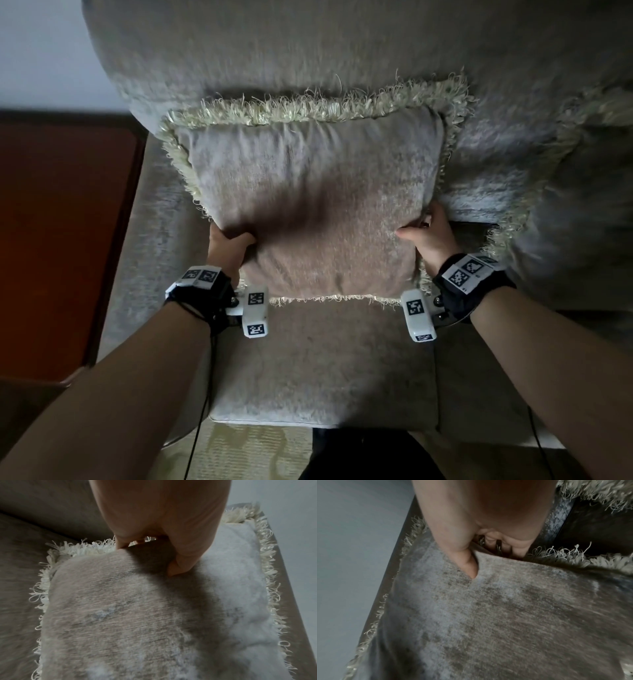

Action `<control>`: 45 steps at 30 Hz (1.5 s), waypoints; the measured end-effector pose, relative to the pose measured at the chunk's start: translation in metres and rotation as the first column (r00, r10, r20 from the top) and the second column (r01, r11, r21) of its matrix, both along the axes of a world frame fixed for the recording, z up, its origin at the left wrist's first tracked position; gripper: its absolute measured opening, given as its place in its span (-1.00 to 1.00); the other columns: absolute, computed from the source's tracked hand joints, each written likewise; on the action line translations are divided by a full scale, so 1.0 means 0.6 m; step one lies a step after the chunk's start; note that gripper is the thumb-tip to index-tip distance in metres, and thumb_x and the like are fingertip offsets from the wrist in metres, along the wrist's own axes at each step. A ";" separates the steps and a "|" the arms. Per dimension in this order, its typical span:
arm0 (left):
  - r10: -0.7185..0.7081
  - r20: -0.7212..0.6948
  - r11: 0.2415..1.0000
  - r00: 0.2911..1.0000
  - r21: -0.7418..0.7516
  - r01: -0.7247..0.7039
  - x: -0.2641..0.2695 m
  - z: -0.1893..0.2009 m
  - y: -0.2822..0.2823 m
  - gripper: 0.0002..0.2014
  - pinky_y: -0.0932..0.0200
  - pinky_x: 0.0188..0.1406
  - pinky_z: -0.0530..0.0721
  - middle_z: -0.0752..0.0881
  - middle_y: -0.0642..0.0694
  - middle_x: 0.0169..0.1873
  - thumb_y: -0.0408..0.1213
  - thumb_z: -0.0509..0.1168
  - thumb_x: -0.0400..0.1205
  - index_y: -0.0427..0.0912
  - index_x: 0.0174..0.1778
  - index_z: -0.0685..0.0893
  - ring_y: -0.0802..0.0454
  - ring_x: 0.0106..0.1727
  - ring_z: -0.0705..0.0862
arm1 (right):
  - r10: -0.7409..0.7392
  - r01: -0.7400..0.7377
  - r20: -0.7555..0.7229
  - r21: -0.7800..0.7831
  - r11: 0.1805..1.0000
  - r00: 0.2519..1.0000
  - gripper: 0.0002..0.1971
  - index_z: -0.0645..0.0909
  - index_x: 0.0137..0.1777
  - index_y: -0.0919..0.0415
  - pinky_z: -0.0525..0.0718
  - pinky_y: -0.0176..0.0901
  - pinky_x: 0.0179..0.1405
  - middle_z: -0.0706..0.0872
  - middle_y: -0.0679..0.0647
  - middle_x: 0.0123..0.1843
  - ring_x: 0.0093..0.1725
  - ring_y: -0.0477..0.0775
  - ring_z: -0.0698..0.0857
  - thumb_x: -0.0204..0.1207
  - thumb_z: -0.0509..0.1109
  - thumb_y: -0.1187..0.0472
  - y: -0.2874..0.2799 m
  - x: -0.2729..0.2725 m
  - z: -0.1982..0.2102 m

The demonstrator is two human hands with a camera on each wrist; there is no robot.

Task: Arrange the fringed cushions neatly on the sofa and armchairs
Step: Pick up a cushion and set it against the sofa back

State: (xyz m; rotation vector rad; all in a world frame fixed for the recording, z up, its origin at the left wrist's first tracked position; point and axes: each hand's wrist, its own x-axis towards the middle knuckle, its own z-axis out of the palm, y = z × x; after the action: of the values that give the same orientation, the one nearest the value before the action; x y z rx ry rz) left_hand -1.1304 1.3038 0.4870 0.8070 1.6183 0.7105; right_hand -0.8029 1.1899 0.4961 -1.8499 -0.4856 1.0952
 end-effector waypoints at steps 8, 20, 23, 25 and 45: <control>0.016 0.024 0.994 1.000 0.104 -0.019 0.011 0.019 -0.008 -0.52 -0.26 0.07 0.78 0.69 -0.20 0.03 -0.47 0.38 0.27 0.03 0.06 0.57 -0.16 0.03 0.72 | -0.051 0.051 -0.014 0.066 0.997 0.999 -0.33 0.36 0.45 0.33 0.62 -0.10 0.20 0.62 -0.02 0.08 0.14 0.02 0.64 0.34 0.45 0.62 -0.013 -0.009 -0.021; 0.020 -0.469 0.981 0.883 0.177 0.072 0.025 0.037 0.022 -0.29 -0.17 0.43 0.48 0.49 -0.26 0.36 -0.24 0.34 0.39 -0.11 0.52 0.37 -0.26 0.36 0.51 | -0.125 0.113 0.417 0.054 0.992 0.900 -0.36 0.37 0.56 0.14 0.54 -0.52 0.21 0.37 0.00 0.46 0.34 -0.06 0.52 0.49 0.46 0.40 -0.015 -0.054 0.013; 0.068 -0.643 0.871 0.763 0.411 0.270 0.057 0.066 0.007 -0.44 -0.15 0.41 0.44 0.42 -0.30 0.39 -0.29 0.22 0.47 -0.06 0.46 0.49 -0.30 0.36 0.44 | 0.041 -0.232 0.811 0.118 0.965 0.584 -0.34 0.40 0.56 0.04 0.54 0.03 0.47 0.31 0.15 0.59 0.48 0.13 0.45 0.44 0.42 0.35 -0.003 -0.088 0.013; -0.120 -0.817 0.705 0.565 0.330 0.628 0.078 0.060 -0.001 -0.33 -0.26 0.48 0.35 0.28 -0.27 0.57 -0.29 0.23 0.48 0.11 0.57 0.38 -0.33 0.52 0.31 | 0.255 -0.474 0.902 -0.066 0.878 0.347 -0.31 0.36 0.62 0.04 0.39 0.25 0.55 0.25 0.19 0.69 0.61 0.31 0.32 0.45 0.36 0.29 0.018 -0.109 0.002; -0.441 -0.403 0.891 0.802 -0.093 0.444 0.008 -0.135 -0.072 -0.06 -0.06 0.58 0.36 0.17 -0.36 0.66 -0.28 0.34 0.44 -0.25 0.70 -0.01 -0.22 0.61 0.33 | 0.559 -0.385 0.417 -0.432 0.816 0.716 0.06 -0.36 0.71 0.23 -0.13 -0.11 0.60 -0.40 0.20 0.74 0.75 0.25 -0.09 0.57 0.45 0.11 -0.072 -0.130 -0.150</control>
State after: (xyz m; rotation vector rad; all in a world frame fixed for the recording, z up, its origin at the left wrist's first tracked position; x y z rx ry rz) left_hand -1.1253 1.2607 0.4061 1.3579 1.7023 0.2077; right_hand -0.8806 1.1467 0.4059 -2.4060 -1.2420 1.0132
